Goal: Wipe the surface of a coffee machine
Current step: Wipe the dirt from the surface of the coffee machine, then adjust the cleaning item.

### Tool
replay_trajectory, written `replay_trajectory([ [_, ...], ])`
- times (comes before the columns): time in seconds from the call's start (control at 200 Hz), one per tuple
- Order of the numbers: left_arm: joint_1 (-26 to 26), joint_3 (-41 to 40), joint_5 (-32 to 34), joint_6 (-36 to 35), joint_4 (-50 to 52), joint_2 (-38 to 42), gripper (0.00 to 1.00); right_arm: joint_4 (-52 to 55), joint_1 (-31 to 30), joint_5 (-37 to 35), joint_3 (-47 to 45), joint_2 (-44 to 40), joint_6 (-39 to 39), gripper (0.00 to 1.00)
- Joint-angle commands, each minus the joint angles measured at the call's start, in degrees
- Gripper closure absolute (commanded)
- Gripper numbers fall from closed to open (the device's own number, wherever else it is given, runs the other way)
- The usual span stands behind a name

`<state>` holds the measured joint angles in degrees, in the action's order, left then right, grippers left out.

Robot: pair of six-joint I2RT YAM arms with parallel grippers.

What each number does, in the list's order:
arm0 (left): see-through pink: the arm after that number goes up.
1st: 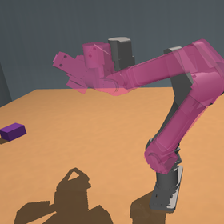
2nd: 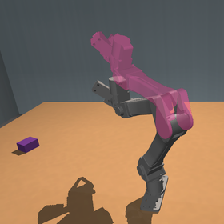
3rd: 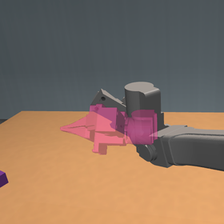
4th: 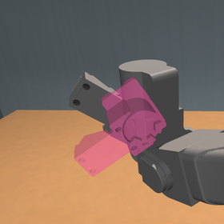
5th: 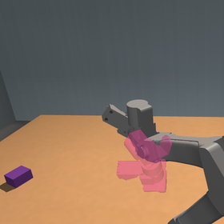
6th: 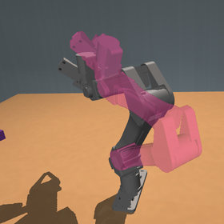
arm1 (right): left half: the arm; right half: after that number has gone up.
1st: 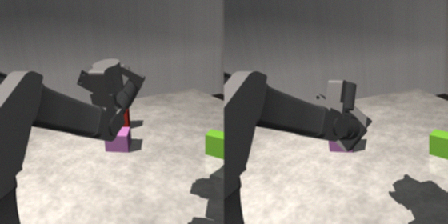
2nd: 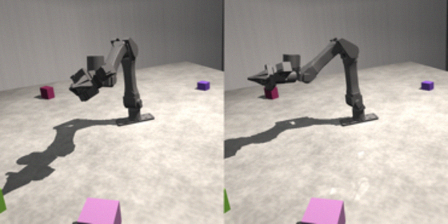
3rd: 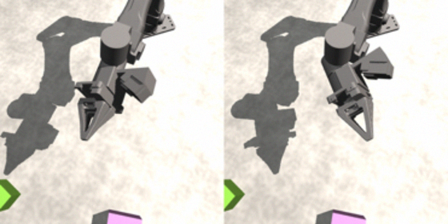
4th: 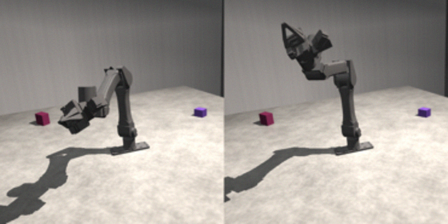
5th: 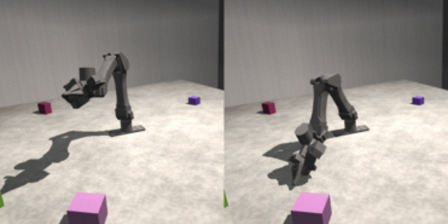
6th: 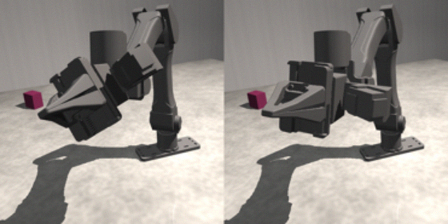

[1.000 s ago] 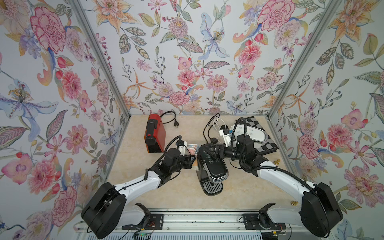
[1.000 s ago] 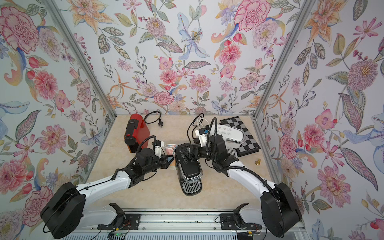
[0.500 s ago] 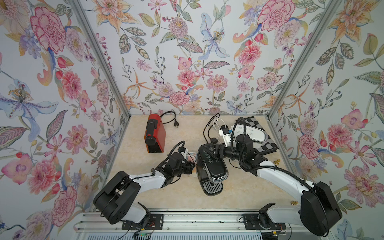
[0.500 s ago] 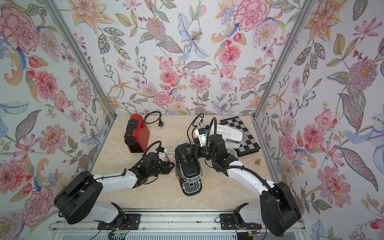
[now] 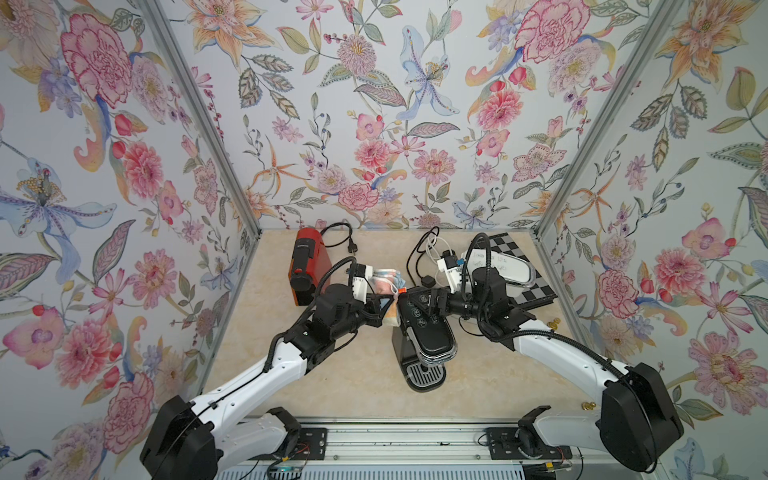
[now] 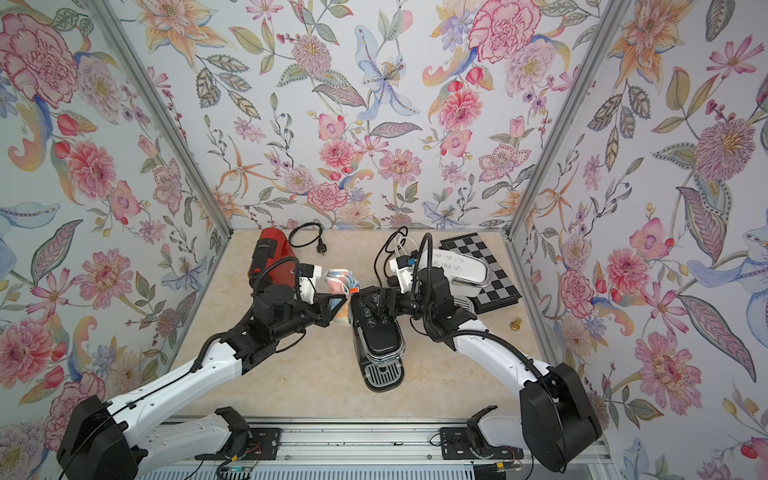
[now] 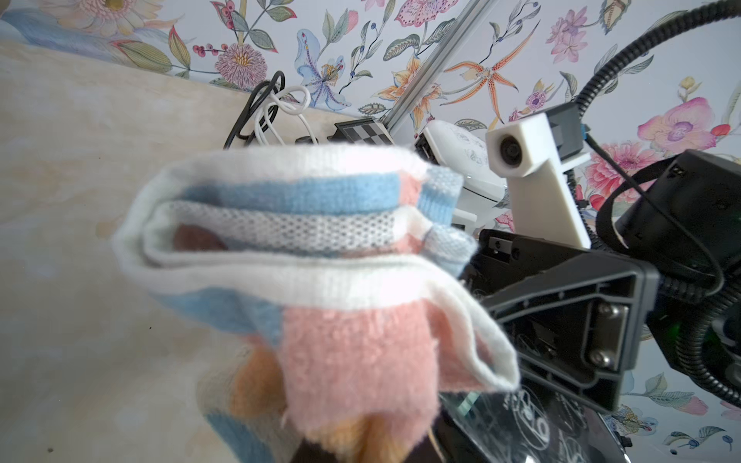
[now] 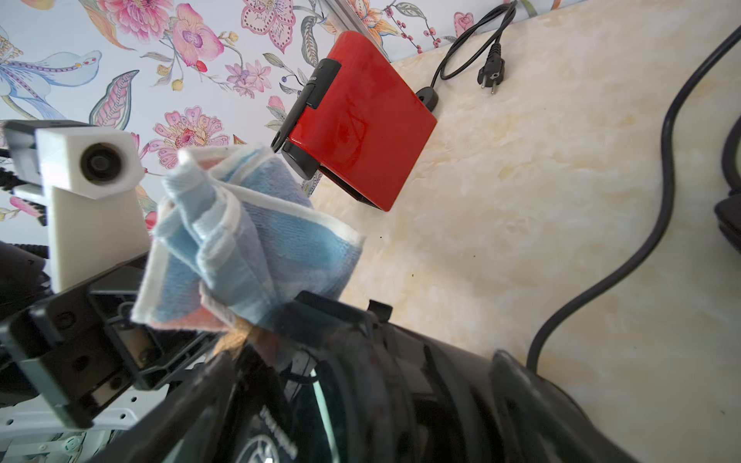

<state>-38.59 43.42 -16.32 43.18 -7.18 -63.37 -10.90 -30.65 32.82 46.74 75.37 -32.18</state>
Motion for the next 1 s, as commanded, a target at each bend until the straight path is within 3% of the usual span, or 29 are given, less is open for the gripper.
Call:
replay_trajectory([
  [0.0, -0.61, 3.1, -0.14, -2.96, 4.28, 2.34, 1.0, 11.17, 0.2, -0.71, -0.05, 0.68, 2.67, 0.0],
  [0.395, -0.7, 7.17, -6.34, -8.99, 9.31, 7.2, 1.0, 18.45, 1.39, -5.34, 10.56, -5.26, 9.04, 0.0],
  [0.59, -0.76, 6.9, -9.61, -10.69, 7.14, 10.37, 1.0, 20.35, 1.05, -4.28, 12.3, -9.87, 9.95, 0.0],
  [0.72, -0.72, 6.62, -10.36, -9.63, 3.26, 11.21, 1.0, 20.54, -0.68, -0.94, 12.28, -12.7, 8.79, 0.0],
  [0.996, -0.79, 2.22, -16.02, -1.81, -12.09, 10.93, 1.0, 19.45, -9.84, -2.62, 12.68, -14.53, 8.11, 0.0],
])
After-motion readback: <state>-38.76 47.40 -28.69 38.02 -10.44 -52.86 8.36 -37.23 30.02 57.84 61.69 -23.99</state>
